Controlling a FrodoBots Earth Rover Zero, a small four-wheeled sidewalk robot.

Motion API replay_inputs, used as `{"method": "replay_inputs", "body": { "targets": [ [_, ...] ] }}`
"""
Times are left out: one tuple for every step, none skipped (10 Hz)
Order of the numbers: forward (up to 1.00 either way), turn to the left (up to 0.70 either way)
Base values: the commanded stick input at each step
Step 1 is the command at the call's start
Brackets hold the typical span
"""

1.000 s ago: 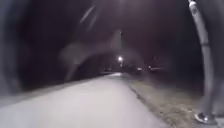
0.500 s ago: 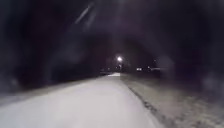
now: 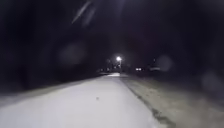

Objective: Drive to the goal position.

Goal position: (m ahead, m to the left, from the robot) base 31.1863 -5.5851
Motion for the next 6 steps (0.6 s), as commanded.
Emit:
{"method": "replay_inputs", "body": {
  "targets": [
    [1.0, 0.0],
    [1.0, 0.0],
    [1.0, 0.0],
    [1.0, 0.0],
    [1.0, 0.0],
    [1.0, 0.0]
  ]
}}
